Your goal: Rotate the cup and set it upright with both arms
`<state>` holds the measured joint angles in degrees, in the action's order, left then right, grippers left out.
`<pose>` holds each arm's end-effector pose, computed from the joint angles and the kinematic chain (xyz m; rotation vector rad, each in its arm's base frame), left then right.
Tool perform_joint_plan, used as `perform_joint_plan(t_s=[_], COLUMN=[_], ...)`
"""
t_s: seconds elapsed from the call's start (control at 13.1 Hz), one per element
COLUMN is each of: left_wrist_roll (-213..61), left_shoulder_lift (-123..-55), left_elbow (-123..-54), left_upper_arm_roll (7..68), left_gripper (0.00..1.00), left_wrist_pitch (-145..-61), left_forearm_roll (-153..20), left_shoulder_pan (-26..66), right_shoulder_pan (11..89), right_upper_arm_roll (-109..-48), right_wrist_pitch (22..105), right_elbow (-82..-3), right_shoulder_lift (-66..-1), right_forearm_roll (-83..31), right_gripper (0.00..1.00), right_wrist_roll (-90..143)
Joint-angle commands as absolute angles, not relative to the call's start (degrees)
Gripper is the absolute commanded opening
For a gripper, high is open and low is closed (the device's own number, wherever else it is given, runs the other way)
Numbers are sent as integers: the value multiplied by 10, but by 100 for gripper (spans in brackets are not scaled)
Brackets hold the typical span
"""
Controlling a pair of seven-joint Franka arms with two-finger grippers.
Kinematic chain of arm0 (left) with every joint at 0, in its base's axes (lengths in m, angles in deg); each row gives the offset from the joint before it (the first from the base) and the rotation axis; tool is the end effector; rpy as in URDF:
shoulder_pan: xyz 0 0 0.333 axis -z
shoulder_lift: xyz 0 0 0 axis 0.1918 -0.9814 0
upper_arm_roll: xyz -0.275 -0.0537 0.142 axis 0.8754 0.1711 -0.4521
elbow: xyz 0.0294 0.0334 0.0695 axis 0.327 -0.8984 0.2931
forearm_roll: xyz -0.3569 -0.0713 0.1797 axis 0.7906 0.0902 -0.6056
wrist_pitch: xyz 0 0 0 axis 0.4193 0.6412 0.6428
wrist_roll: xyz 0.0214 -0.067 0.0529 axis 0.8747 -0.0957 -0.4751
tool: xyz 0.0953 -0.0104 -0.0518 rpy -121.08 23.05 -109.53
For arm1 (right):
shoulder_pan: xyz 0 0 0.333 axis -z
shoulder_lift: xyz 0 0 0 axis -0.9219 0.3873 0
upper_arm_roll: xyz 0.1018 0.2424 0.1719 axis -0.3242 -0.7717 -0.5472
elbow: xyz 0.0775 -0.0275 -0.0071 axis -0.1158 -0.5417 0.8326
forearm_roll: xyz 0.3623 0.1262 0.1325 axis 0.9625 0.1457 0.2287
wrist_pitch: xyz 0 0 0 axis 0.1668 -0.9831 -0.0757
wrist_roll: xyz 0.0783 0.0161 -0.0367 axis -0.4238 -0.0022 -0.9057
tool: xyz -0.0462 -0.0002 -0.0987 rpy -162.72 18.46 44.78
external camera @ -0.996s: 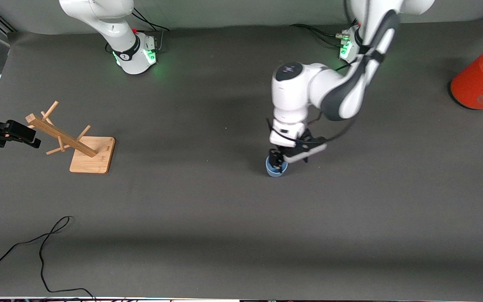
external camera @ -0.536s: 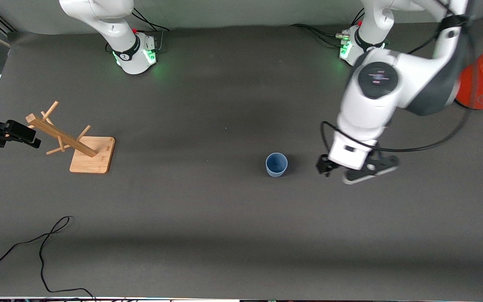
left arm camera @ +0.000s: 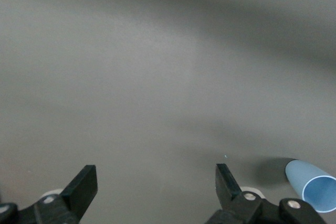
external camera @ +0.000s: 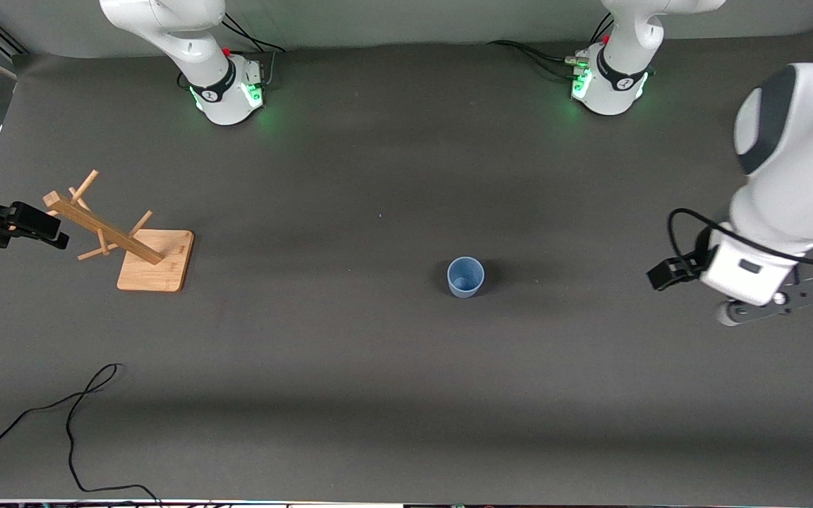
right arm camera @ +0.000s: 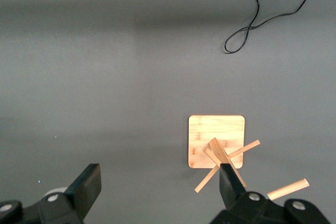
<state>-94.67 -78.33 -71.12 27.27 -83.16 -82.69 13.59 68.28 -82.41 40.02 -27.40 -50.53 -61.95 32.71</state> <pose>0.6467 -0.0979 0.5373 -3.0341 -0.3708 -0.0365 0.6050 -0.0256 0.6099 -3.1202 0.1117 -0.0464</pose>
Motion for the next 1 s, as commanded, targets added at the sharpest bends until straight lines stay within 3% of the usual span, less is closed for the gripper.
perform_joint_plan(t_s=[0.0, 0.15, 0.46, 0.61, 0.92], left_wrist_roll=[-905, -868, -780, -769, -774], left_shoulder_lift=[-761, -739, -695, -676, -663], left_elbow=[-721, -747, -804, -818, -830], left_upper_arm_roll=[280, 272, 180, 99, 90], left_gripper=[100, 100, 100, 100, 100], left_wrist_pitch=[-815, -816, -820, -814, -811], left_forearm_roll=[-815, -810, -781, -780, -774], left_shoulder_pan=[102, 88, 102, 169, 186], right_shoulder_pan=[684, 684, 684, 684, 684], right_upper_arm_roll=[-825, -825, -825, -825, -825], right_wrist_pitch=[402, 403, 403, 403, 403], right_elbow=[-278, -278, -278, -278, -278], right_shoulder_lift=[-511, -511, -511, -511, -511], right_forearm_roll=[-614, -614, -614, -615, -615], right_gripper=[100, 100, 100, 100, 100], right_wrist_roll=[314, 314, 314, 314, 314])
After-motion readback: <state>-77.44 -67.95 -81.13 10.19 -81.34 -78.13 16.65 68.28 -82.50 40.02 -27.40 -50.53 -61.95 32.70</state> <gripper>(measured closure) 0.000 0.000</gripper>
